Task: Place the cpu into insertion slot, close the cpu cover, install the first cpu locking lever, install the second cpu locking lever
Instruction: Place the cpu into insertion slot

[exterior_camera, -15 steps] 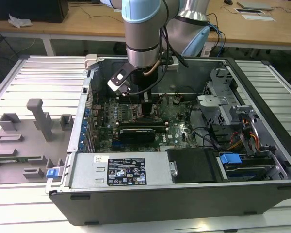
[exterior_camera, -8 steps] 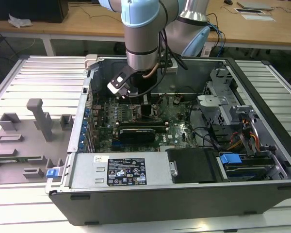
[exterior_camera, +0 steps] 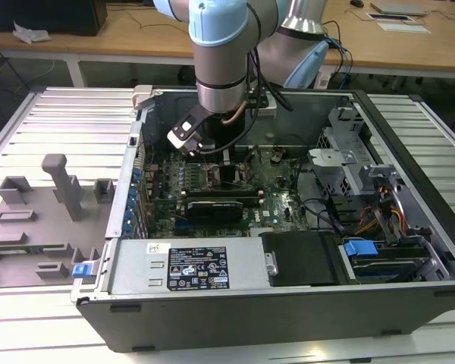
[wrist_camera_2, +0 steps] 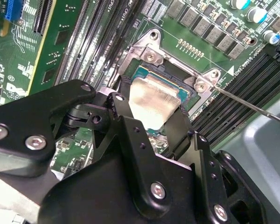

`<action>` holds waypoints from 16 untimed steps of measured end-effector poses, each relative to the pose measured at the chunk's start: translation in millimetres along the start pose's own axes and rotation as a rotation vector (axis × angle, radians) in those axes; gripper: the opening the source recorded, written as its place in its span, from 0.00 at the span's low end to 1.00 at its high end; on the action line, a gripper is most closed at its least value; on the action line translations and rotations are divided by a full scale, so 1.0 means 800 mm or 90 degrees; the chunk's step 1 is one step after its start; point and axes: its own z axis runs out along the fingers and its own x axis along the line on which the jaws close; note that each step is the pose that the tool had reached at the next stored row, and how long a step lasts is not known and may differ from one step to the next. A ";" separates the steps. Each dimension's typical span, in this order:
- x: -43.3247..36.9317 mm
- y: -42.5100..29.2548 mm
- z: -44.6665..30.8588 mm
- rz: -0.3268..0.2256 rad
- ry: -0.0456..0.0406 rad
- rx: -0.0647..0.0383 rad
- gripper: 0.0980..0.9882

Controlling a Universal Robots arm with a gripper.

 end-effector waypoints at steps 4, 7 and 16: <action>0.001 0.0000 0.0004 0.000 0.0008 0.000 0.50; 0.001 -0.0001 0.0011 0.000 0.0009 0.000 0.50; 0.001 -0.0002 0.0016 0.000 0.0029 0.000 0.58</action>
